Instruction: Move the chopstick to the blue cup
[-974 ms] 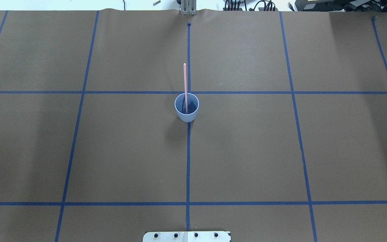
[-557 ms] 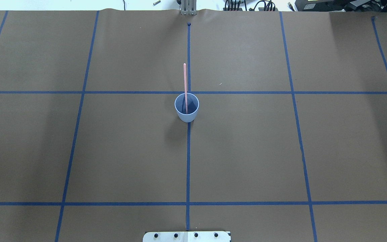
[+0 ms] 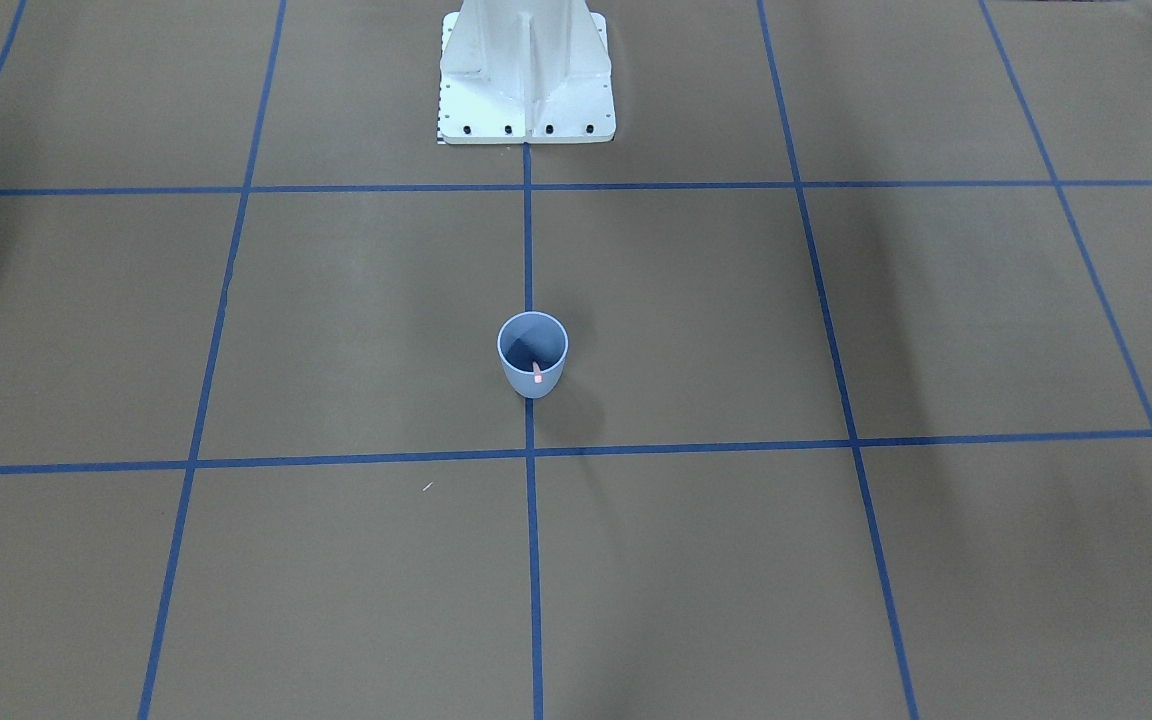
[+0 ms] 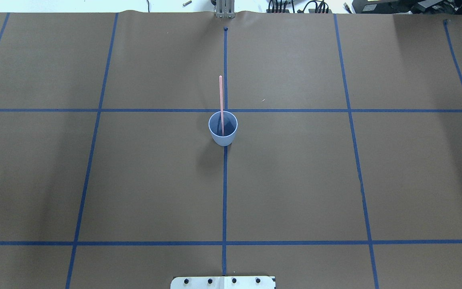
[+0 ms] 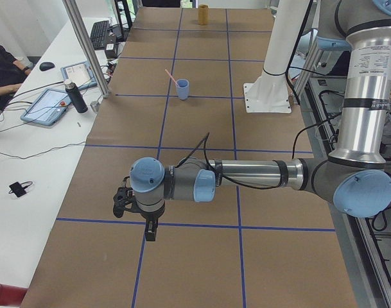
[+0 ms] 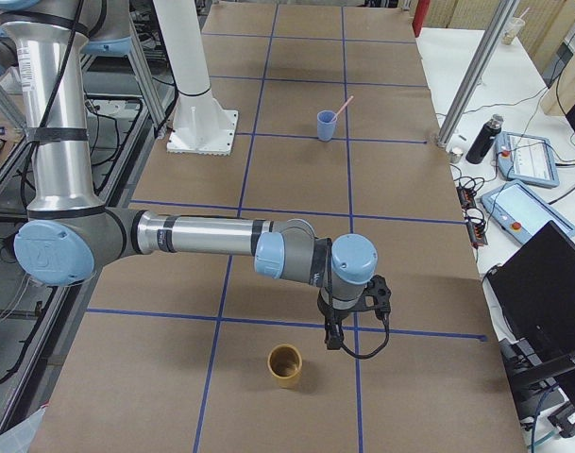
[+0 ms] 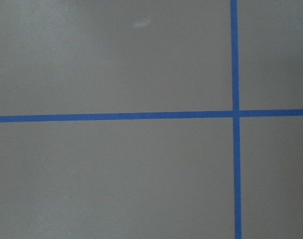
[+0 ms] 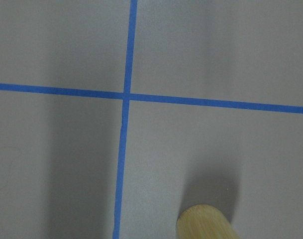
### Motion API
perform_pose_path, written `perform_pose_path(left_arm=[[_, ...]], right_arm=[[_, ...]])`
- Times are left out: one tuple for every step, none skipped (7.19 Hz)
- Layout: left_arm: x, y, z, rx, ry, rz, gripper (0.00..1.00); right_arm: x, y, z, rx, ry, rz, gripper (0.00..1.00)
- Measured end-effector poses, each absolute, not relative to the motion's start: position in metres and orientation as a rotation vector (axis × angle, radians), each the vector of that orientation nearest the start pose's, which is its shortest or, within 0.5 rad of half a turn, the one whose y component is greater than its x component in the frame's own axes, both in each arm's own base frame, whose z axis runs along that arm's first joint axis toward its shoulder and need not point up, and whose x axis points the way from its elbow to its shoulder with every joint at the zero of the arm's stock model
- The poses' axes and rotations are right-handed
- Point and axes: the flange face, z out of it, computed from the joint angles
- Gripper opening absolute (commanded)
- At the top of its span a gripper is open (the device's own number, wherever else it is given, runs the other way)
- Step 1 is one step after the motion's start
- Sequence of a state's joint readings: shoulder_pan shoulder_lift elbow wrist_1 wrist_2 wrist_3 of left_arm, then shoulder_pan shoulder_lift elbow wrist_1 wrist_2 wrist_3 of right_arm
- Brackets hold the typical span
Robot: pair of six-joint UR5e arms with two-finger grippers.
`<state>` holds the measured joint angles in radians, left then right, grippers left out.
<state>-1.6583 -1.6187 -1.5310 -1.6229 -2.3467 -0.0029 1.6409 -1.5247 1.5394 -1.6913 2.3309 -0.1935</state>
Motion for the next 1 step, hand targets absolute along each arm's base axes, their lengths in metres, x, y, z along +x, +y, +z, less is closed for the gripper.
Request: perform_pose_path(left_arm=[[-0.1084,-0.5087,0.6487,0.090,0.772,-0.062,0.99]], right_arm=[[0.0999,-0.4979,0.6625,0.003,-0.766,-0.078,1.00]])
